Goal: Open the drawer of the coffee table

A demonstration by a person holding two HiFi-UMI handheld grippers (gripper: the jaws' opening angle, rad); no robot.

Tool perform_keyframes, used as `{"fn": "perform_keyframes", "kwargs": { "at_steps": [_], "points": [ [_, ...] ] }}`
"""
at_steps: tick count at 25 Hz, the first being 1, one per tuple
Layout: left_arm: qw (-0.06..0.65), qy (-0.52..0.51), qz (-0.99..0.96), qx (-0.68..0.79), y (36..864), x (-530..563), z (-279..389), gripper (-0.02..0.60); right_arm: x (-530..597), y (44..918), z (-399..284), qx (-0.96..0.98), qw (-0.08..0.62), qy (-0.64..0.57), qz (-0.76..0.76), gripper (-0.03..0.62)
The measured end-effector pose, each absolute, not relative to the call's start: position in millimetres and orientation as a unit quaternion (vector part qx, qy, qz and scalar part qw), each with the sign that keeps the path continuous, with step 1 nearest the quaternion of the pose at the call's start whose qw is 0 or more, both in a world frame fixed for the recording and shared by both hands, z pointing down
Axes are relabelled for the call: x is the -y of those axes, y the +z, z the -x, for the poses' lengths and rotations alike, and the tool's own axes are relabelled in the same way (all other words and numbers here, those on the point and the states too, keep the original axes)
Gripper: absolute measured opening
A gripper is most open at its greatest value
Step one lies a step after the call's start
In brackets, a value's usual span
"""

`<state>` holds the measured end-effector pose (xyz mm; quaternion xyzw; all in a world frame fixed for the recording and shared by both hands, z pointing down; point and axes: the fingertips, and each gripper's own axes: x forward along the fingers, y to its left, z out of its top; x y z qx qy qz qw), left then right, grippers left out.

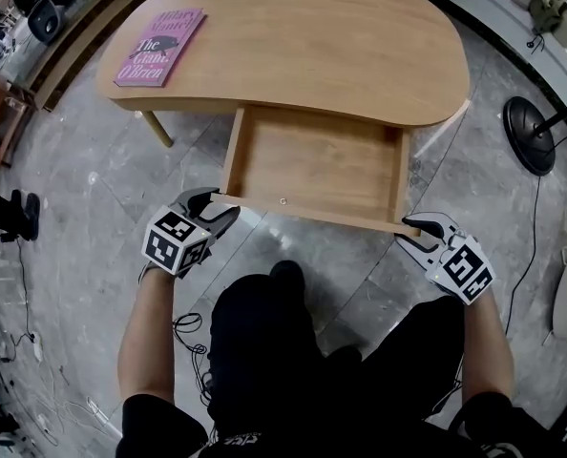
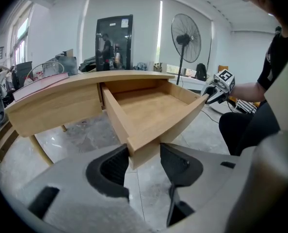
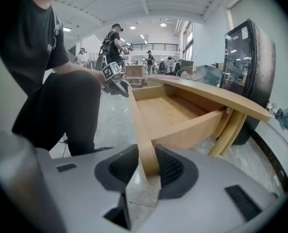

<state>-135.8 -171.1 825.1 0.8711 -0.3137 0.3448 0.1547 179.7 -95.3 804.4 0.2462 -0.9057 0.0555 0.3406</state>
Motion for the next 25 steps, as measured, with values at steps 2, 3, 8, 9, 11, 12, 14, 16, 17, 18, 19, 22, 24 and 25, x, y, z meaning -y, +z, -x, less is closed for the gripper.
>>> {"fn": "perform_keyframes", "kwargs": {
  "at_steps": [2, 3, 8, 9, 11, 12, 14, 16, 17, 18, 19, 22, 24, 25],
  "points": [
    [0.157, 0.349, -0.868, 0.316, 830, 170, 138, 0.213, 95, 809, -178, 0.904, 0.344, 0.055, -0.247, 0.112],
    [0.157, 0.350, -0.867, 0.318, 833, 169, 138, 0.215, 95, 811, -178, 0.904, 0.345, 0.055, -0.248, 0.112],
    [0.160, 0.353, -0.864, 0.320, 841, 168, 135, 0.216, 92, 822, -178, 0.901, 0.351, 0.056, -0.250, 0.115],
    [0.161, 0.355, -0.864, 0.319, 843, 168, 134, 0.216, 92, 824, -178, 0.901, 0.351, 0.056, -0.250, 0.115],
    [0.161, 0.357, -0.864, 0.318, 845, 168, 135, 0.218, 92, 824, -178, 0.903, 0.345, 0.055, -0.250, 0.117],
    [0.160, 0.358, -0.863, 0.318, 845, 169, 136, 0.218, 93, 824, -177, 0.904, 0.342, 0.055, -0.249, 0.117],
    [0.160, 0.361, -0.862, 0.318, 845, 170, 136, 0.218, 93, 824, -176, 0.906, 0.339, 0.054, -0.248, 0.116],
    [0.162, 0.360, -0.862, 0.318, 843, 171, 136, 0.218, 97, 821, -177, 0.906, 0.335, 0.052, -0.252, 0.117],
    [0.162, 0.356, -0.863, 0.320, 840, 173, 135, 0.218, 100, 818, -179, 0.907, 0.331, 0.051, -0.256, 0.118],
    [0.160, 0.352, -0.865, 0.321, 836, 176, 134, 0.218, 103, 814, -180, 0.907, 0.327, 0.050, -0.259, 0.120],
    [0.158, 0.347, -0.866, 0.323, 833, 179, 132, 0.218, 107, 811, -182, 0.908, 0.323, 0.049, -0.261, 0.121],
    [0.152, 0.346, -0.867, 0.325, 830, 187, 132, 0.218, 113, 808, -182, 0.909, 0.323, 0.049, -0.260, 0.121],
    [0.150, 0.354, -0.866, 0.321, 832, 188, 134, 0.218, 113, 810, -179, 0.908, 0.322, 0.055, -0.262, 0.121],
    [0.149, 0.357, -0.865, 0.318, 832, 188, 134, 0.218, 113, 811, -179, 0.908, 0.319, 0.059, -0.264, 0.124]
  ]
}}
